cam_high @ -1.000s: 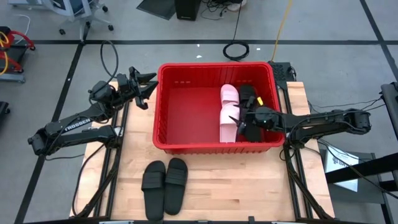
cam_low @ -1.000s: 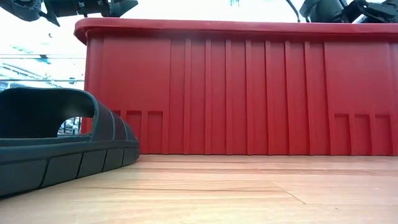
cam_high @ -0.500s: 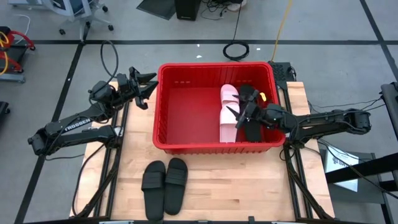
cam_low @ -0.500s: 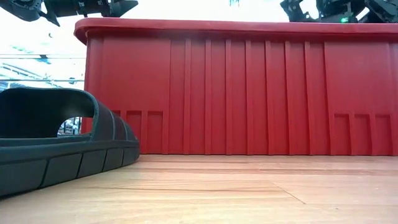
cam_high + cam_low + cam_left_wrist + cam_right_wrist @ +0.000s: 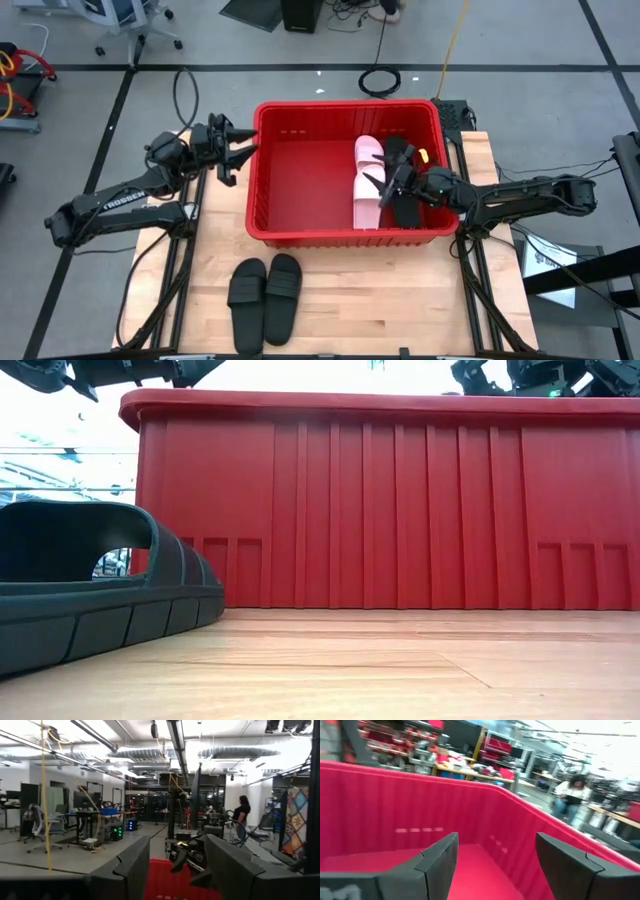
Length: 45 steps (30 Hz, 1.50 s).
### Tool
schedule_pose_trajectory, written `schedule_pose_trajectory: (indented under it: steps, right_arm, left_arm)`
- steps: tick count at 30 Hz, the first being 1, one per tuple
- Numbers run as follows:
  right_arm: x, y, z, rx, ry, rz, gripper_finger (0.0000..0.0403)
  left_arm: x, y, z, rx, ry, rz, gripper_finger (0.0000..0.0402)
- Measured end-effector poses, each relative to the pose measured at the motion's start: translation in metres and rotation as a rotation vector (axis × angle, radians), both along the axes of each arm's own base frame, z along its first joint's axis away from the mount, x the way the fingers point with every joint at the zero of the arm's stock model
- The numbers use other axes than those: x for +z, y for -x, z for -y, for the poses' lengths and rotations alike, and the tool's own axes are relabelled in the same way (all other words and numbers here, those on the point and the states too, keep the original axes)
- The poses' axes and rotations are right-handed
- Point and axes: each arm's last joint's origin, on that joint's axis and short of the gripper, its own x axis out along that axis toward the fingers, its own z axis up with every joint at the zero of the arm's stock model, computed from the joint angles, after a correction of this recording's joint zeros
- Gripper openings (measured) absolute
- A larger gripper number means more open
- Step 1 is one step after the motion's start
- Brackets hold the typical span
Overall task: Pick and place slides into bin
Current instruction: Put the black slipper into the red container
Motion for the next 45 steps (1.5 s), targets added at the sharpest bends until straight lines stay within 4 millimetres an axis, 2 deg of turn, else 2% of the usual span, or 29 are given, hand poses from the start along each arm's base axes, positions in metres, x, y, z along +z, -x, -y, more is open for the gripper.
schedule_pose_trajectory:
  steps: [5,11,17,22,33,45]
  right_arm:
    - [0.006,-0.002,-0.006,0.107,-0.008,0.067,0.0254]
    - [0.017,-0.003,-0.023,0.227,0.044,0.166,0.0254]
    - [0.021,-0.003,-0.039,0.296,0.094,0.196,0.0254]
    - [0.036,-0.006,-0.055,0.357,0.135,0.222,0.0254]
    - [0.048,-0.008,-0.079,0.454,0.170,0.208,0.0254]
    - [0.051,-0.003,-0.100,0.546,0.159,0.257,0.0254]
  left_arm:
    - [0.000,-0.002,0.005,-0.027,-0.013,0.001,0.0198]
    - [0.003,-0.005,0.012,-0.072,-0.038,0.024,0.0198]
    - [0.006,-0.008,0.026,-0.210,-0.120,0.042,0.0198]
    - [0.007,-0.011,0.041,-0.323,-0.153,0.061,0.0198]
    - [0.004,-0.018,0.088,-0.489,-0.263,0.079,0.0198]
    - [-0.007,-0.019,0.141,-0.356,-0.277,-0.021,0.0198]
